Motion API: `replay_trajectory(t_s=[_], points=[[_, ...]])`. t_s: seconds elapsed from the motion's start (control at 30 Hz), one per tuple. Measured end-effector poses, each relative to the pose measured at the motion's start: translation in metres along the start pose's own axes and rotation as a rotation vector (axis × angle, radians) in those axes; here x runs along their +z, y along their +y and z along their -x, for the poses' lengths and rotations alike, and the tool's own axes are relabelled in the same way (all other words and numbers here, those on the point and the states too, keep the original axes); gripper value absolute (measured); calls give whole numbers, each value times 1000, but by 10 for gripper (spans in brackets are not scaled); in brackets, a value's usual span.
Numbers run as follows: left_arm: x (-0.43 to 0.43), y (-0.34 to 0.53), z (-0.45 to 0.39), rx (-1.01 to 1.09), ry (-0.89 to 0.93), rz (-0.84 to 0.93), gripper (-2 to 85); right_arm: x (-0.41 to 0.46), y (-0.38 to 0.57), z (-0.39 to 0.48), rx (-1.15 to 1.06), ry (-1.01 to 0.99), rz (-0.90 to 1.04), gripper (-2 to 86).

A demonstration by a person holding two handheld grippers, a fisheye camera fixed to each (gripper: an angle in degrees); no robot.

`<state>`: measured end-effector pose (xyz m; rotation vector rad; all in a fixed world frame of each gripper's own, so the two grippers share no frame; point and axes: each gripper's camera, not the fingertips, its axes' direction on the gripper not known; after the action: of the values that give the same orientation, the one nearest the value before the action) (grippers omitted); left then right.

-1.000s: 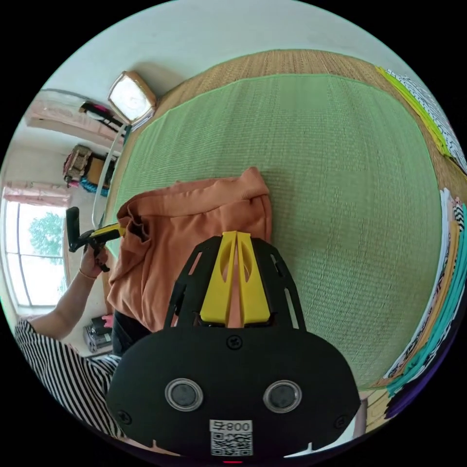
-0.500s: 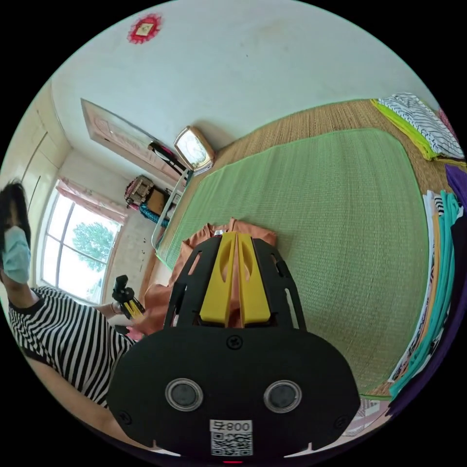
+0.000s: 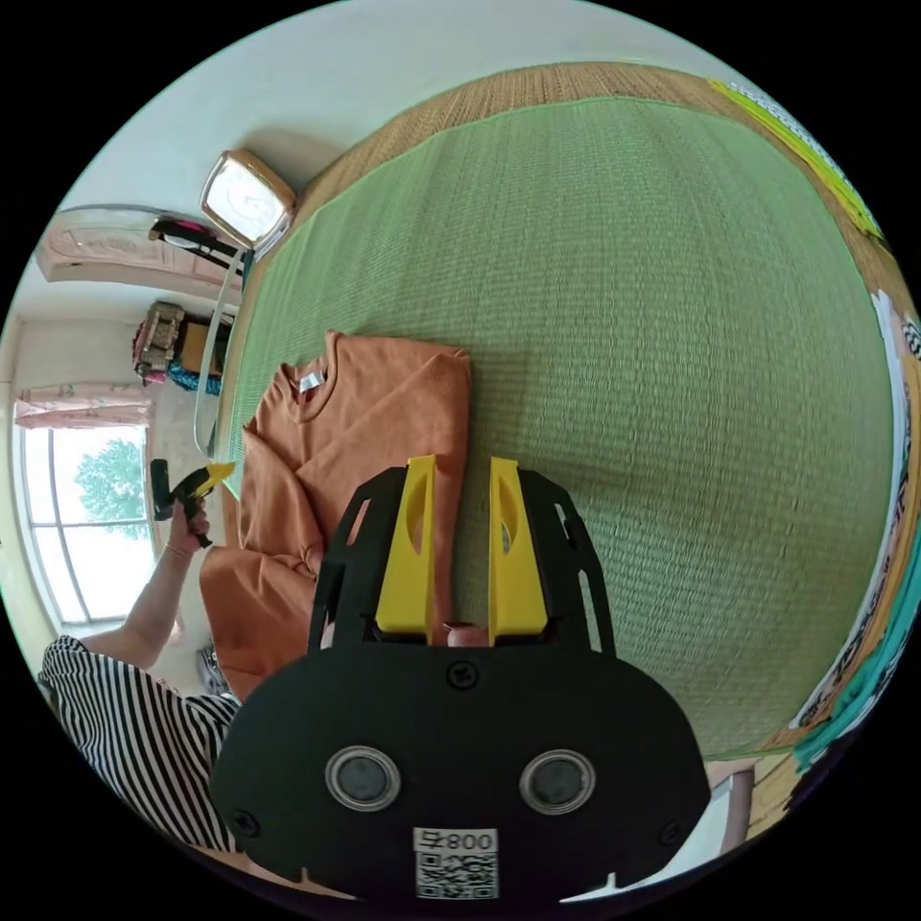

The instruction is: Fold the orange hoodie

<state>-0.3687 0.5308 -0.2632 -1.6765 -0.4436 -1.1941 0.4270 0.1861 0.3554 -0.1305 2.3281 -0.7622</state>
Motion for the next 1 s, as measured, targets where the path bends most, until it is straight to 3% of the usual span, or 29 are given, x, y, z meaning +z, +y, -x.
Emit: replay_trajectory(t_s=[0.4, 0.43, 0.6, 0.77, 1.0], points=[[32, 21, -56, 34, 22, 74, 57, 4, 30, -46, 28, 49, -44, 57], [28, 27, -62, 37, 46, 64, 52, 10, 32, -52, 8, -39, -11, 42], [-7, 65, -97, 102, 145, -13, 39, 7, 56, -78, 44, -100, -42, 21], [-66, 119, -152, 230, 225, -119, 34, -47, 113, -82, -56, -228, -160, 10], [-145, 200, -220, 405, 318, -291, 31, -152, 244, -53, -262, -241, -377, 7]])
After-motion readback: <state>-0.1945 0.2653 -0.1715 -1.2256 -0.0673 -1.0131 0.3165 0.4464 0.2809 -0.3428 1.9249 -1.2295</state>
